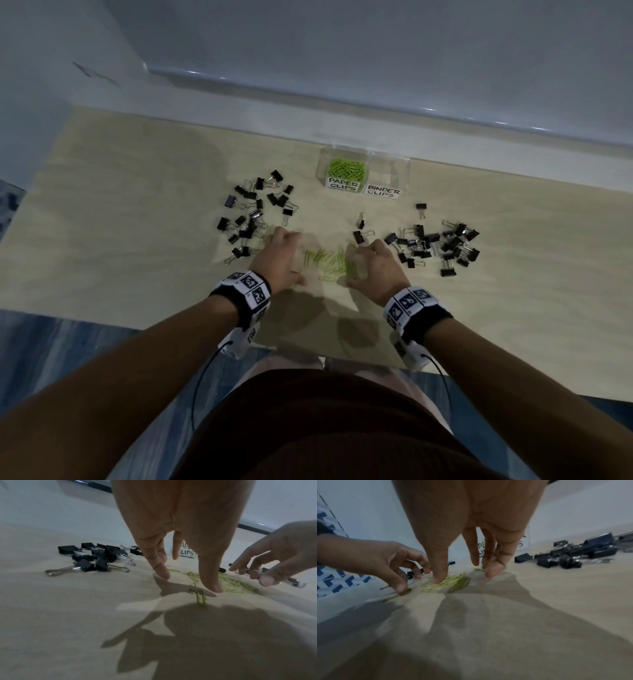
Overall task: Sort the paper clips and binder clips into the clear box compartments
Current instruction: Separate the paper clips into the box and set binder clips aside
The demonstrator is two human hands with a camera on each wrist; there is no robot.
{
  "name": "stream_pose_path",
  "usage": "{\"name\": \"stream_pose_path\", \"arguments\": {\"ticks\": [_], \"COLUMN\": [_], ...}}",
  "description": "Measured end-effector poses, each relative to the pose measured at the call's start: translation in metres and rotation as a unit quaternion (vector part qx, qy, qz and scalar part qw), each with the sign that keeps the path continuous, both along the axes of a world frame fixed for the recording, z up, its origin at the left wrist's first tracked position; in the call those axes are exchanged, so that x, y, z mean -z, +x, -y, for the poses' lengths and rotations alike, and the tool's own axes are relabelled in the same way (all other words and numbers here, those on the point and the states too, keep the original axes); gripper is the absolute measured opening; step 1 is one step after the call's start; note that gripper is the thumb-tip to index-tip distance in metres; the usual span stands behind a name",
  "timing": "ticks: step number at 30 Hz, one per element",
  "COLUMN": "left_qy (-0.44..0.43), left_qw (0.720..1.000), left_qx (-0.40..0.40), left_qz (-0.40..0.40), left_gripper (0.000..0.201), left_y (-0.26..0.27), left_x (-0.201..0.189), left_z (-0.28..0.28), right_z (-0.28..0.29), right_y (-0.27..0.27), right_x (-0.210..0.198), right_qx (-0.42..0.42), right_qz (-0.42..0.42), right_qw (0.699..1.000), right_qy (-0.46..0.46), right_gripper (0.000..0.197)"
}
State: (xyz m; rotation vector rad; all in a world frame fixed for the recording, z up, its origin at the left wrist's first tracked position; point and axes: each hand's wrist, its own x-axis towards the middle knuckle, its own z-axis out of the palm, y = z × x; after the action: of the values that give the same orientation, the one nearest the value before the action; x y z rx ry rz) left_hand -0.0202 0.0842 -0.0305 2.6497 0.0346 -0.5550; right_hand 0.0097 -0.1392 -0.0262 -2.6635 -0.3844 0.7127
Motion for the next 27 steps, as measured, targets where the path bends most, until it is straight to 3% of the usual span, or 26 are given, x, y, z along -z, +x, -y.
{"name": "stream_pose_path", "arguments": {"ticks": [4, 8, 12, 17, 24, 27], "left_qy": [-0.04, -0.081, -0.068, -0.038, -0.015, -0.051], "left_qw": [0.999, 0.997, 0.997, 0.996, 0.995, 0.995], "left_qx": [-0.007, 0.005, 0.044, 0.075, 0.091, 0.065], "left_qz": [-0.021, -0.007, -0.017, -0.035, -0.035, -0.047], "left_gripper": [0.076, 0.047, 0.03, 0.02, 0.016, 0.015], "left_y": [0.003, 0.013, 0.026, 0.034, 0.04, 0.047], "left_x": [0.004, 0.004, 0.001, 0.001, -0.002, -0.005], "left_z": [0.009, 0.022, 0.026, 0.028, 0.029, 0.024], "right_z": [-0.028, -0.046, -0.045, -0.044, -0.028, -0.015], "right_y": [-0.005, 0.001, 0.005, 0.011, 0.026, 0.041], "right_x": [0.004, 0.007, 0.002, -0.003, -0.006, -0.011], "right_qx": [0.006, -0.009, -0.014, 0.037, 0.132, 0.197], "right_qz": [-0.029, -0.025, -0.005, -0.006, -0.049, -0.062], "right_qw": [1.0, 0.999, 0.998, 0.997, 0.984, 0.968], "right_qy": [0.0, 0.036, 0.066, 0.072, 0.105, 0.145], "right_gripper": [0.077, 0.063, 0.038, 0.017, 0.02, 0.024]}}
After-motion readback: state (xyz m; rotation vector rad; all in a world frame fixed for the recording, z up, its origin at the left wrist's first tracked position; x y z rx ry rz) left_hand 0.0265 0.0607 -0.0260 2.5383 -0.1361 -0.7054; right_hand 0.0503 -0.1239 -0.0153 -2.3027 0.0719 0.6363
